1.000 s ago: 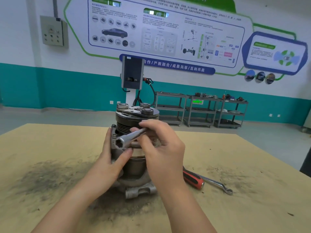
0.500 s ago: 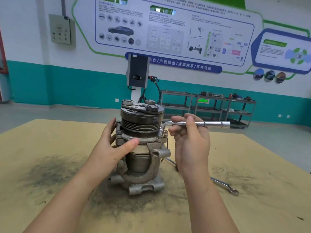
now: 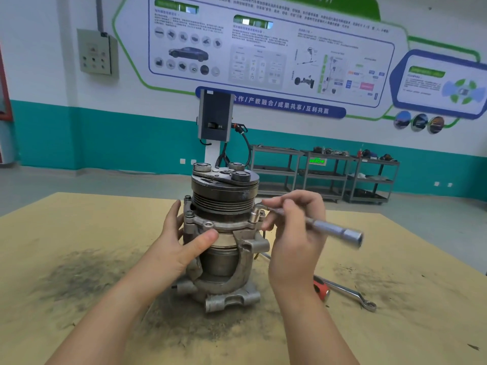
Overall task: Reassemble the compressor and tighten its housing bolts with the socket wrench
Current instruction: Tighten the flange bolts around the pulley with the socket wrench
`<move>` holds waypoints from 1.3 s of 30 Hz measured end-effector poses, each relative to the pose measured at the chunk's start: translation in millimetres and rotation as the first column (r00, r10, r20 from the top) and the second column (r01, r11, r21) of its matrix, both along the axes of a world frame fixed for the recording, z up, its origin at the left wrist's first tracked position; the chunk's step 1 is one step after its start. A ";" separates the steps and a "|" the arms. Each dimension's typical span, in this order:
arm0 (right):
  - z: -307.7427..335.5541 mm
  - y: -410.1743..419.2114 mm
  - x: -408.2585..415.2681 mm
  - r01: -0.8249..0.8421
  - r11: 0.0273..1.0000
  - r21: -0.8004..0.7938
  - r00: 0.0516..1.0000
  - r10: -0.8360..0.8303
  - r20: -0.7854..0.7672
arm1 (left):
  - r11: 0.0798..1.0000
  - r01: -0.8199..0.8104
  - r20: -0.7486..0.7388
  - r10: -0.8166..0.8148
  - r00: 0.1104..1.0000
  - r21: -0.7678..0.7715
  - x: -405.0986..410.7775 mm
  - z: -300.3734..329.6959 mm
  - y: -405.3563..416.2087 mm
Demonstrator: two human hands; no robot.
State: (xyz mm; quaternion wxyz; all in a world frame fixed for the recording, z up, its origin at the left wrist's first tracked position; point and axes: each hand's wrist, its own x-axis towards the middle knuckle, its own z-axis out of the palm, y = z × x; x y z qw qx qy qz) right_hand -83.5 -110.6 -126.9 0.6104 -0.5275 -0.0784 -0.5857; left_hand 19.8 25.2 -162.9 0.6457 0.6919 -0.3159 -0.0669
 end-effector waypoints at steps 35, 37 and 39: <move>13.7 -25.2 -1.6 -0.364 0.855 0.369 0.914 0.403 -0.033 | 0.993 0.018 0.038 -0.014 0.999 -0.116 9.2 -7.0 -5.9; 12.2 -21.3 -0.5 -0.324 0.868 0.377 0.935 0.354 -0.013 | 0.994 0.022 0.024 -0.020 1.000 -0.104 7.7 -8.7 -6.3; 9.7 -14.3 -0.1 -0.236 0.914 0.330 0.968 0.250 0.000 | 0.996 0.025 0.017 -0.024 1.000 -0.086 6.3 -8.1 -6.3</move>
